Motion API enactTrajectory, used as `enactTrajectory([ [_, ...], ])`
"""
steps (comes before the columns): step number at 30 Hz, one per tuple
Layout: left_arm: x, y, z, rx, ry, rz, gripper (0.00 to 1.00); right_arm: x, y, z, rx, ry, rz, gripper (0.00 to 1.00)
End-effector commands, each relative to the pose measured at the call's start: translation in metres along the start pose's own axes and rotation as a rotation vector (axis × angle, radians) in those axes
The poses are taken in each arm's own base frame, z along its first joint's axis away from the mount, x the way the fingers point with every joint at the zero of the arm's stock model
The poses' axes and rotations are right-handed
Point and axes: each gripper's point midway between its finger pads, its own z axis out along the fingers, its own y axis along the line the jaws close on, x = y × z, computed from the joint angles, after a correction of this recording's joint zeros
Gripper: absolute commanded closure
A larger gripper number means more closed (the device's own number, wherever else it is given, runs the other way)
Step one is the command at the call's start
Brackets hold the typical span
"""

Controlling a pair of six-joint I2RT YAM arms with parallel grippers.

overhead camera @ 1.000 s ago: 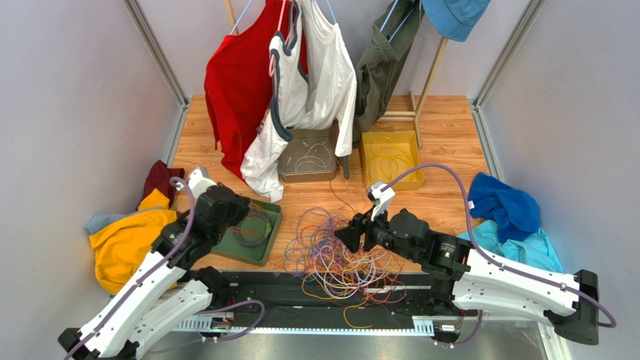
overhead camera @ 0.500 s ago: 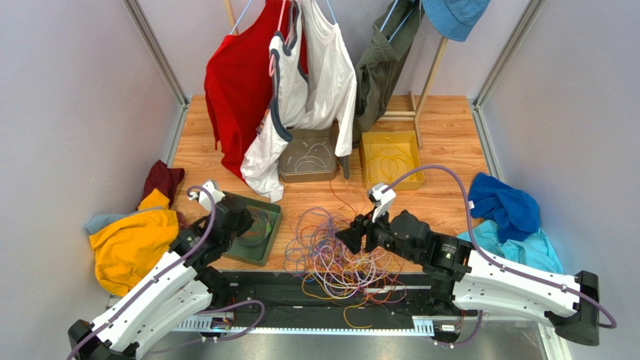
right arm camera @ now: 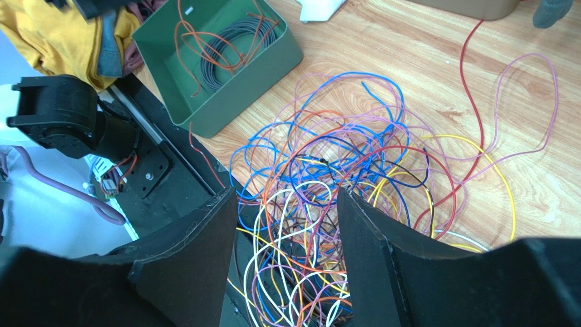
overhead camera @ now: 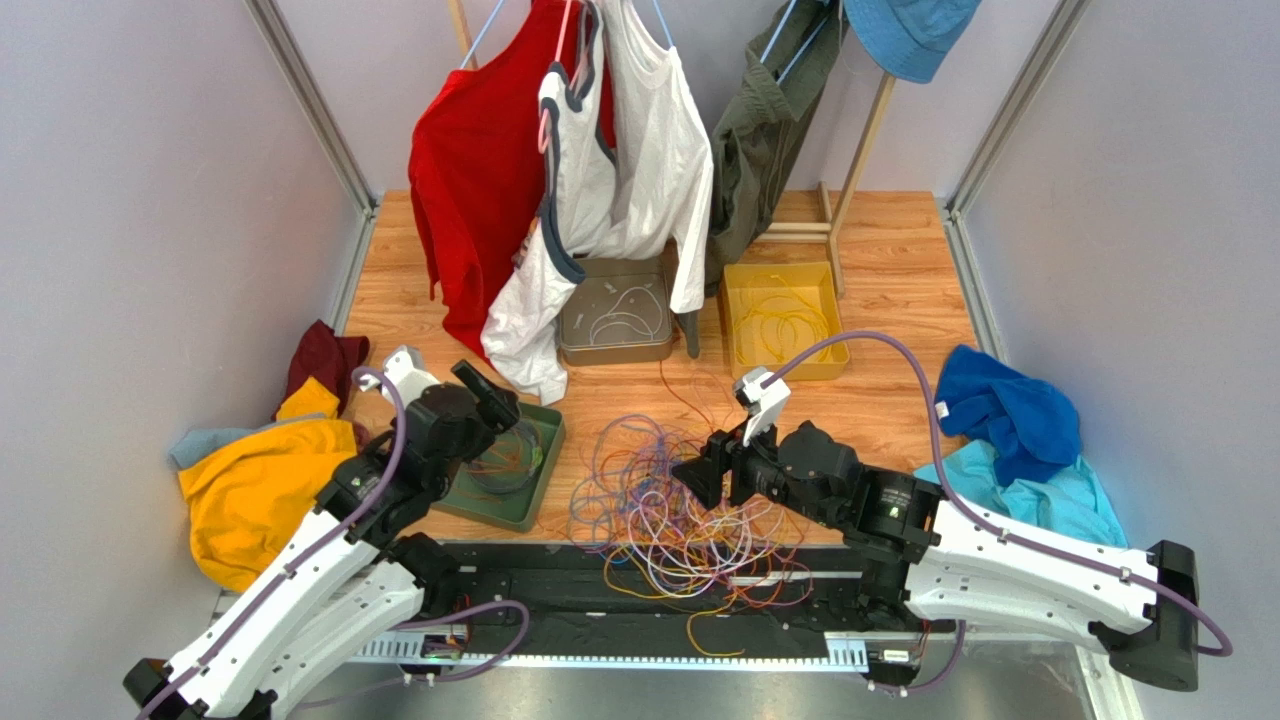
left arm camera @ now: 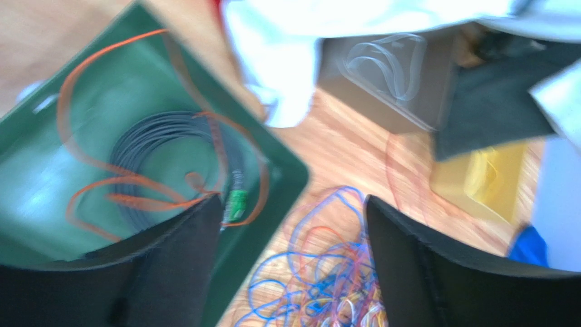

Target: Untangle the cables

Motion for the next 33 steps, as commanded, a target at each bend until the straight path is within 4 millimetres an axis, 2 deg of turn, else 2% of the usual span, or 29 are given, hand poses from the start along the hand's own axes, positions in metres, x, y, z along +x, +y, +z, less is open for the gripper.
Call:
enactTrajectory([
  [1, 0.008, -0.047, -0.006, 0.197, 0.087, 0.061, 0.24, -0.003, 0.005, 0.005, -0.017, -0.024, 0.023, 0.41],
  [2, 0.03, -0.053, -0.005, 0.246, 0.183, 0.073, 0.32, -0.002, 0.005, 0.006, -0.016, -0.022, 0.023, 0.41],
  [3, 0.044, -0.059, -0.006, 0.281, 0.232, 0.085, 0.57, -0.001, 0.004, 0.006, -0.014, -0.021, 0.024, 0.41],
  [4, 0.055, -0.067, -0.004, 0.313, 0.264, 0.092, 0.7, 0.0, 0.004, 0.007, -0.011, -0.019, 0.022, 0.41],
  [6, 0.083, -0.061, -0.003, 0.305, 0.318, 0.128, 1.0, 0.001, 0.002, 0.006, -0.006, -0.015, 0.022, 0.41],
  [8, 0.097, -0.047, 0.005, 0.254, 0.32, 0.152, 1.0, 0.002, 0.0, 0.004, 0.001, -0.014, 0.019, 0.41],
  [11, 0.115, -0.042, 0.008, 0.262, 0.361, 0.145, 1.0, 0.006, -0.003, 0.005, 0.012, -0.005, 0.017, 0.41],
  [18, 0.129, -0.049, 0.014, 0.295, 0.399, 0.169, 1.0, 0.016, -0.008, 0.007, 0.032, 0.019, 0.034, 0.42],
  [22, 0.142, -0.034, 0.027, 0.214, 0.424, 0.19, 1.0, 0.018, -0.011, 0.007, 0.044, 0.024, 0.033, 0.42],
  [27, 0.133, -0.012, 0.047, 0.051, 0.372, 0.229, 1.0, 0.017, -0.014, 0.004, 0.061, 0.026, 0.033, 0.42],
  [33, 0.126, 0.003, 0.068, -0.037, 0.399, 0.181, 1.0, 0.017, -0.02, -0.003, 0.083, 0.017, 0.04, 0.42],
])
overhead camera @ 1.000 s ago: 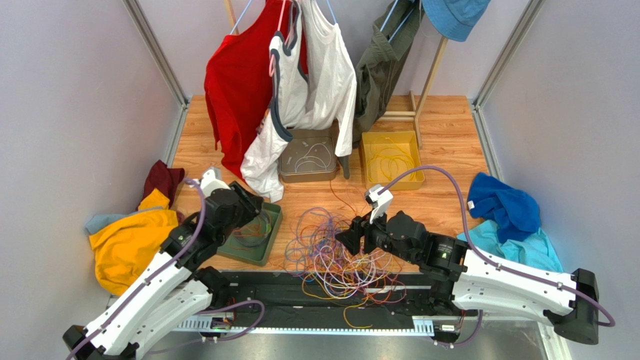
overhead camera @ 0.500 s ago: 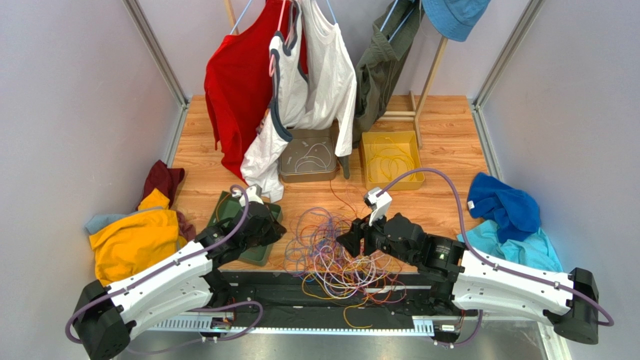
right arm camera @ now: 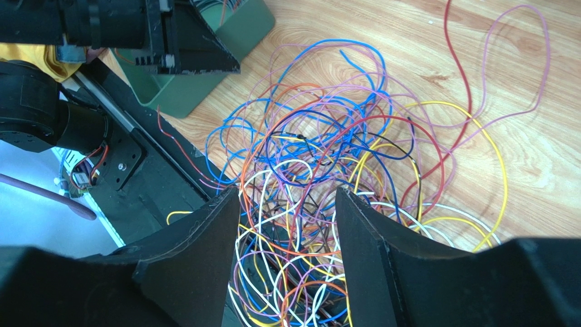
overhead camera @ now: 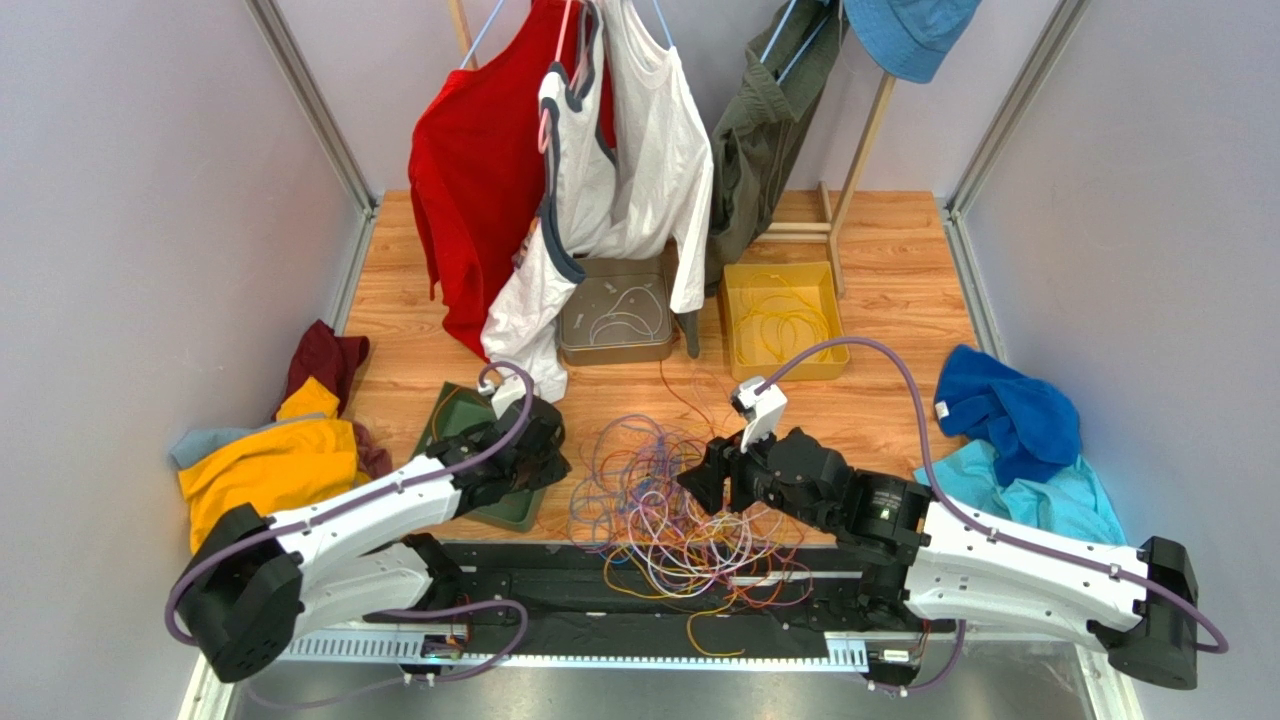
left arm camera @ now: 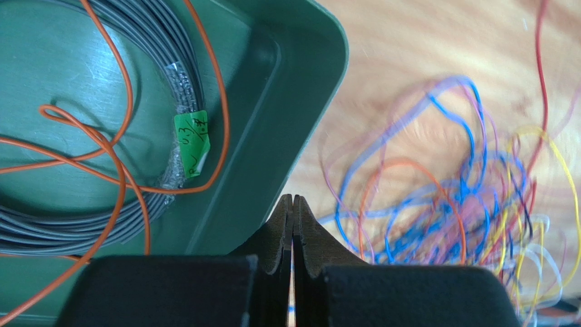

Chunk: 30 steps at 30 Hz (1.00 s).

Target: Untangle the cables

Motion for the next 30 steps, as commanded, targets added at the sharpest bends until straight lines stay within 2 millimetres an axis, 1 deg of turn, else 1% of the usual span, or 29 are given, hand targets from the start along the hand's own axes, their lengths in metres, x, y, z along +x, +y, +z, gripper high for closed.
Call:
enactTrajectory([
  [1, -0.023, 0.0, 0.006, -0.023, -0.025, -0.05, 1.0, -0.009, -0.003, -0.006, 0.018, -0.041, 0.023, 0.42],
  [3, -0.035, 0.001, 0.008, -0.032, -0.043, -0.053, 1.0, -0.01, -0.003, -0.007, 0.021, -0.042, 0.024, 0.42],
  [4, -0.043, -0.007, 0.006, -0.014, -0.053, -0.058, 1.0, -0.01, -0.004, -0.008, 0.024, -0.043, 0.024, 0.42],
  [5, -0.049, -0.009, 0.004, -0.012, -0.06, -0.044, 1.0, -0.011, -0.004, -0.009, 0.027, -0.044, 0.023, 0.42],
  [6, -0.06, -0.021, -0.002, 0.018, -0.083, -0.035, 1.0, -0.011, -0.005, -0.01, 0.031, -0.045, 0.023, 0.42],
  [8, -0.071, -0.038, -0.014, 0.083, -0.103, 0.006, 0.99, -0.012, -0.008, -0.011, 0.042, -0.051, 0.019, 0.41],
  [9, -0.073, -0.052, -0.021, 0.15, -0.099, 0.022, 0.94, -0.013, -0.009, -0.012, 0.048, -0.054, 0.016, 0.4],
  [10, -0.075, -0.062, -0.028, 0.206, -0.107, 0.055, 0.88, -0.014, -0.013, -0.012, 0.069, -0.063, 0.016, 0.38],
  [11, -0.084, -0.08, -0.042, 0.304, -0.147, 0.063, 0.7, -0.017, -0.016, -0.012, 0.087, -0.074, 0.018, 0.38],
  [12, -0.082, -0.091, -0.051, 0.372, -0.138, 0.084, 0.61, -0.016, -0.021, -0.012, 0.114, -0.075, 0.023, 0.37],
  [13, -0.081, -0.101, -0.06, 0.416, -0.155, 0.12, 0.47, -0.021, -0.028, -0.013, 0.155, -0.098, 0.025, 0.36],
  [14, -0.085, -0.11, -0.073, 0.468, -0.189, 0.142, 0.42, -0.025, -0.031, -0.015, 0.173, -0.114, 0.03, 0.35],
  [15, -0.083, -0.119, -0.084, 0.51, -0.191, 0.17, 0.38, -0.031, -0.034, -0.017, 0.195, -0.144, 0.034, 0.34],
  [16, -0.076, -0.126, -0.092, 0.538, -0.191, 0.222, 0.36, -0.037, -0.034, -0.02, 0.195, -0.167, 0.035, 0.33],
  [17, -0.075, -0.13, -0.1, 0.562, -0.202, 0.245, 0.36, -0.043, -0.034, -0.022, 0.194, -0.193, 0.033, 0.32],
  [18, -0.072, -0.133, -0.105, 0.572, -0.201, 0.265, 0.35, -0.055, -0.031, -0.027, 0.171, -0.25, 0.049, 0.32],
  [19, -0.067, -0.134, -0.107, 0.572, -0.209, 0.3, 0.35, -0.062, -0.032, -0.03, 0.175, -0.286, 0.059, 0.27],
  [20, -0.064, -0.135, -0.109, 0.579, -0.209, 0.313, 0.34, -0.068, -0.032, -0.033, 0.17, -0.319, 0.076, 0.21],
  [21, -0.061, -0.133, -0.108, 0.57, -0.209, 0.322, 0.25, -0.074, -0.033, -0.037, 0.166, -0.357, 0.102, 0.11],
  [22, -0.052, -0.132, -0.107, 0.567, -0.192, 0.342, 0.25, -0.074, -0.032, -0.038, 0.161, -0.352, 0.087, 0.03],
  [23, -0.049, -0.131, -0.106, 0.562, -0.187, 0.344, 0.24, -0.07, -0.03, -0.036, 0.149, -0.332, 0.057, 0.03],
  [24, -0.043, -0.123, -0.1, 0.536, -0.179, 0.345, 0.24, -0.064, -0.027, -0.033, 0.132, -0.299, 0.029, 0.03],
  [25, -0.037, -0.122, -0.097, 0.536, -0.161, 0.335, 0.23, -0.059, -0.027, -0.03, 0.138, -0.273, 0.023, 0.03],
  [26, -0.034, -0.12, -0.096, 0.54, -0.152, 0.328, 0.23, -0.048, -0.031, -0.021, 0.166, -0.223, 0.008, 0.04],
  [27, -0.023, -0.111, -0.087, 0.53, -0.123, 0.326, 0.23, -0.036, -0.033, -0.016, 0.175, -0.17, -0.008, 0.04],
  [28, -0.02, -0.11, -0.085, 0.538, -0.115, 0.3, 0.23, -0.03, -0.032, -0.012, 0.179, -0.138, -0.011, 0.05],
  [29, -0.012, -0.101, -0.079, 0.531, -0.098, 0.292, 0.23, -0.016, -0.035, -0.004, 0.2, -0.08, -0.014, 0.07],
  [30, -0.009, -0.098, -0.078, 0.538, -0.093, 0.282, 0.23, -0.008, -0.037, -0.001, 0.216, -0.041, -0.019, 0.07],
])
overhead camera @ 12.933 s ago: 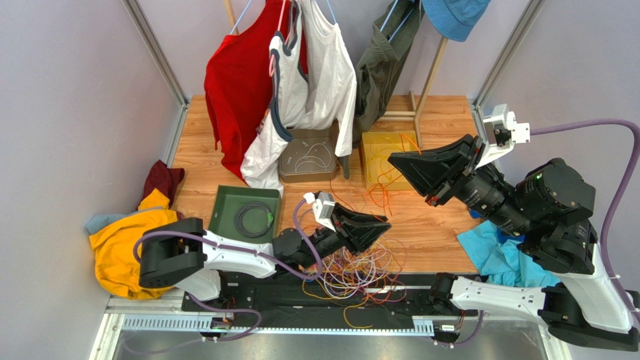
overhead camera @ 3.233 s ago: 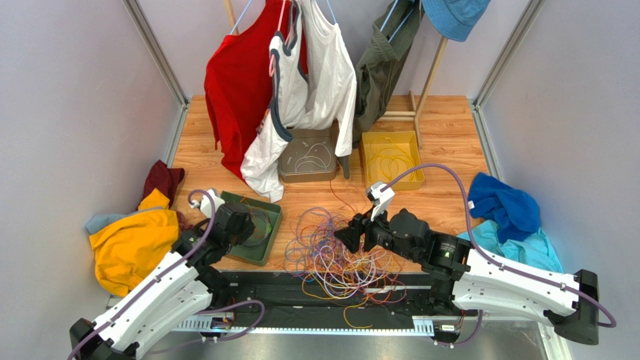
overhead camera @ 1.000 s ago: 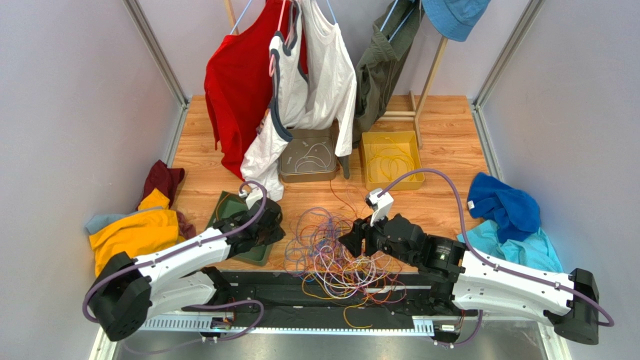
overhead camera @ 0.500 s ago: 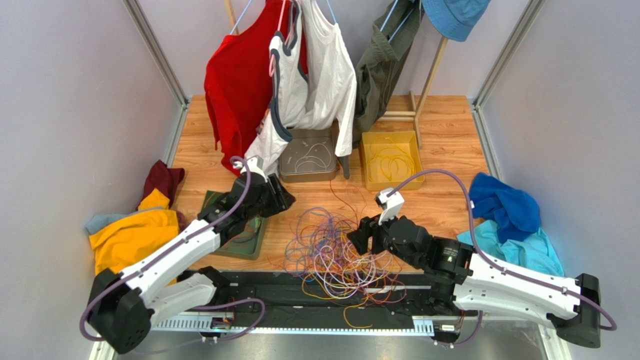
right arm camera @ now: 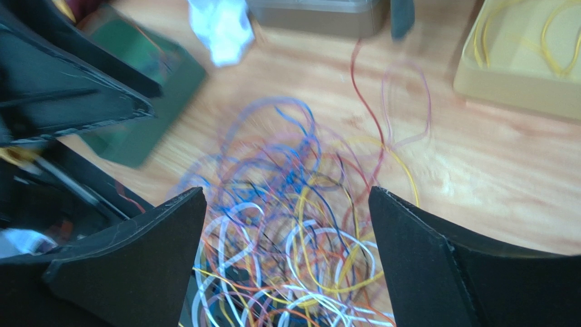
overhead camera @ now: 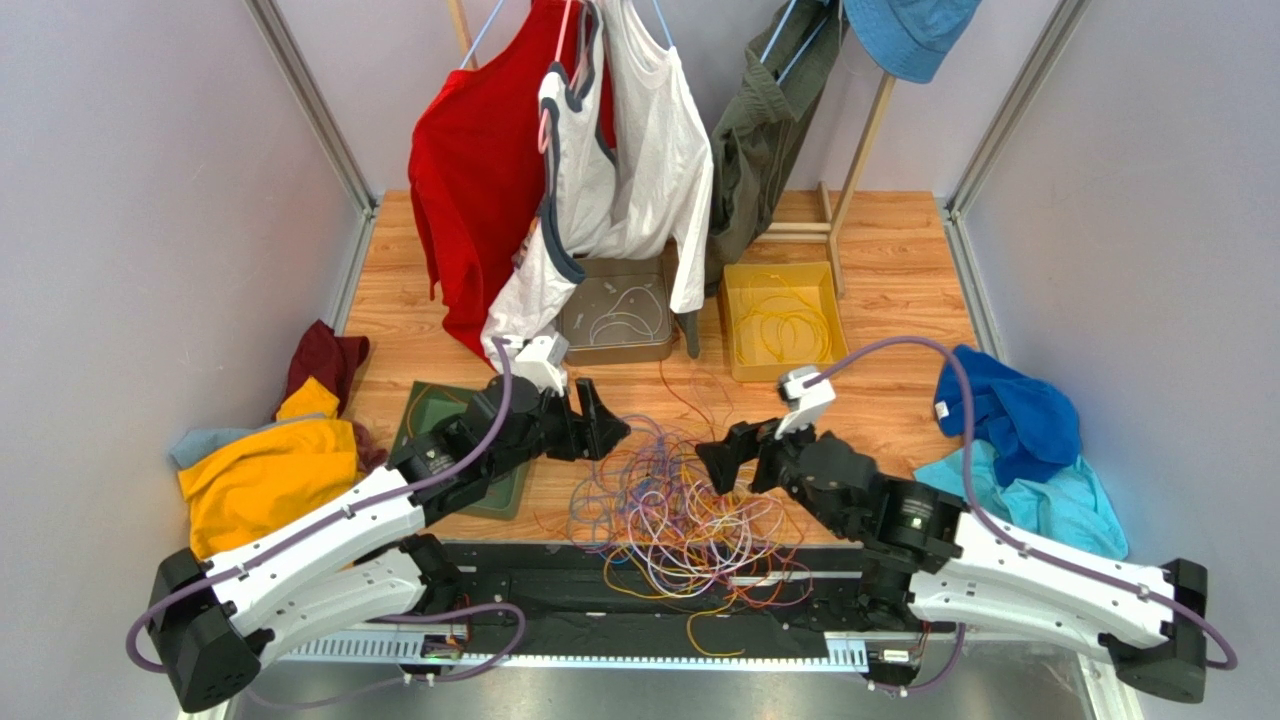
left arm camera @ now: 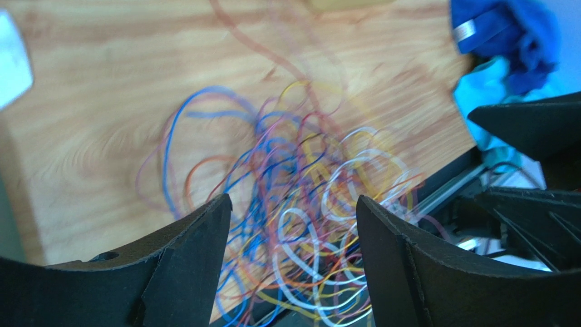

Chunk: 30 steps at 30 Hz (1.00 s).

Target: Untangle the cables

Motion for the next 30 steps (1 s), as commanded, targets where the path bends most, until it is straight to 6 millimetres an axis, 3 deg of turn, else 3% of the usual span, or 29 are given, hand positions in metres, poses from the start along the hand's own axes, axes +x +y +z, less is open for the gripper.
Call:
enactTrajectory([
  [1, 0.022, 0.013, 0.001, 0.01, 0.01, -0.053, 0.23, 0.038, -0.002, 0.013, 0.042, 0.156, -0.046, 0.08],
  [5, 0.033, 0.024, -0.006, 0.002, 0.008, -0.074, 0.26, 0.067, -0.005, 0.027, 0.062, 0.233, -0.071, 0.1],
  [10, 0.041, 0.028, -0.011, -0.012, 0.043, -0.079, 0.3, 0.089, 0.011, 0.04, 0.015, 0.305, -0.05, 0.22],
  [21, 0.054, 0.036, -0.01, -0.017, 0.056, -0.121, 0.33, 0.141, -0.007, 0.05, 0.085, 0.444, -0.084, 0.31],
  [23, 0.057, 0.037, -0.009, -0.022, 0.063, -0.127, 0.34, 0.151, -0.01, 0.052, 0.113, 0.485, -0.096, 0.4],
  [24, 0.057, 0.037, -0.009, -0.021, 0.066, -0.13, 0.34, 0.154, -0.011, 0.052, 0.119, 0.496, -0.096, 0.57],
  [27, 0.057, 0.037, -0.01, -0.023, 0.069, -0.131, 0.35, 0.148, -0.011, 0.053, 0.142, 0.484, -0.088, 0.92],
  [30, 0.051, 0.034, -0.013, -0.018, 0.052, -0.124, 0.35, 0.115, -0.002, 0.046, 0.122, 0.389, -0.083, 1.0],
])
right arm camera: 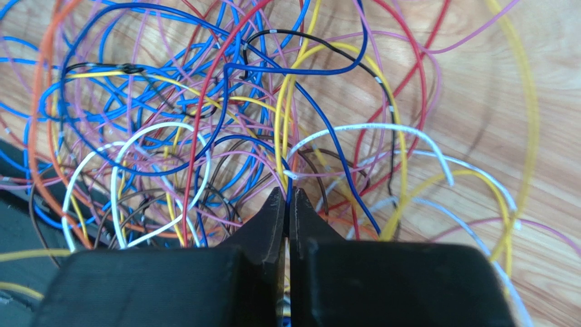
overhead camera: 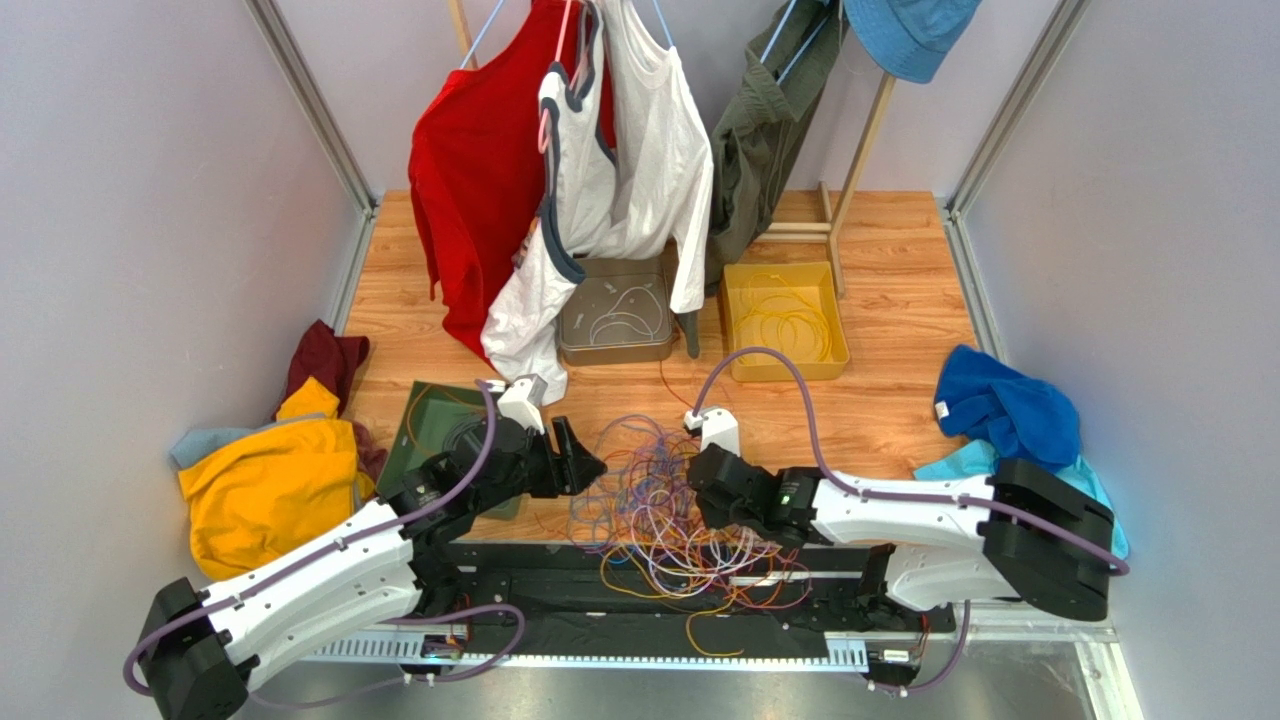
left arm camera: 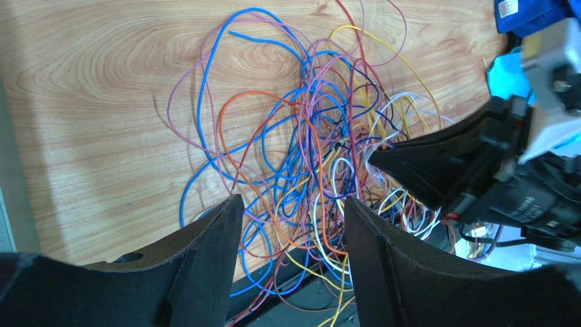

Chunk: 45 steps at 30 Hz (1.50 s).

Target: Untangle the cables

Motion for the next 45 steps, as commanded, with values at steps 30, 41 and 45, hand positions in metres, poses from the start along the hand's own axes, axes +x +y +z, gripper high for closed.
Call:
enactTrajectory([
  [30, -0.091, -0.165, -0.061, 0.617, -0.319, 0.348, 0.3, -0.197, 0.036, -0.259, -0.385, -0.671, -0.011, 1.0],
  [41, -0.042, -0.211, -0.057, 0.764, -0.358, 0.663, 0.33, -0.195, 0.036, -0.254, -0.373, -0.656, -0.011, 1.0],
  [45, -0.028, -0.213, -0.05, 0.789, -0.329, 0.697, 0.33, -0.195, 0.036, -0.254, -0.374, -0.654, -0.013, 1.0],
])
